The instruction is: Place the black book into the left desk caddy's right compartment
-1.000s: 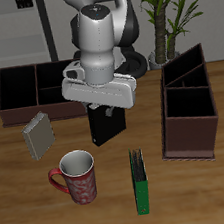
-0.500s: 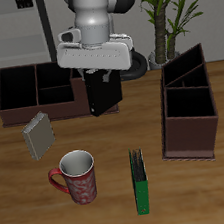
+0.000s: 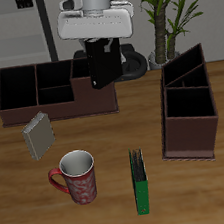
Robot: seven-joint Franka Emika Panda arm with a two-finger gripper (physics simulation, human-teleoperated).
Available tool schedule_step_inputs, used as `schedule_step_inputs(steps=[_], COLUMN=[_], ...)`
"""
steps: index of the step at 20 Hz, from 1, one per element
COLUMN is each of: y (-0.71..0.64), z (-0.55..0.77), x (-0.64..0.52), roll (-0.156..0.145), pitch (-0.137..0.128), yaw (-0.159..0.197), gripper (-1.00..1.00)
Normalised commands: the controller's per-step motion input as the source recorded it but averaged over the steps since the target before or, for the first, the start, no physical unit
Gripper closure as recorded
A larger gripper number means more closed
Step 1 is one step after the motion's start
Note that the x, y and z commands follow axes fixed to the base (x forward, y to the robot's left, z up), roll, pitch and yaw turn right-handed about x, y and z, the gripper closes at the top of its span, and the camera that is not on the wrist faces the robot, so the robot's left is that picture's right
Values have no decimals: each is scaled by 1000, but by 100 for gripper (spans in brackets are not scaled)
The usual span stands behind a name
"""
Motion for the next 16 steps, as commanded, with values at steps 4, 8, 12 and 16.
schedule_step_inputs(steps=[4,8,12,16], y=[254,280,388,279], z=[229,161,421,343], x=[-43,22,-16,41], roll=[-22,-27,32,12], pitch=[23,53,-32,-11], yaw=[49,14,36,9], gripper=[100,100,100,100])
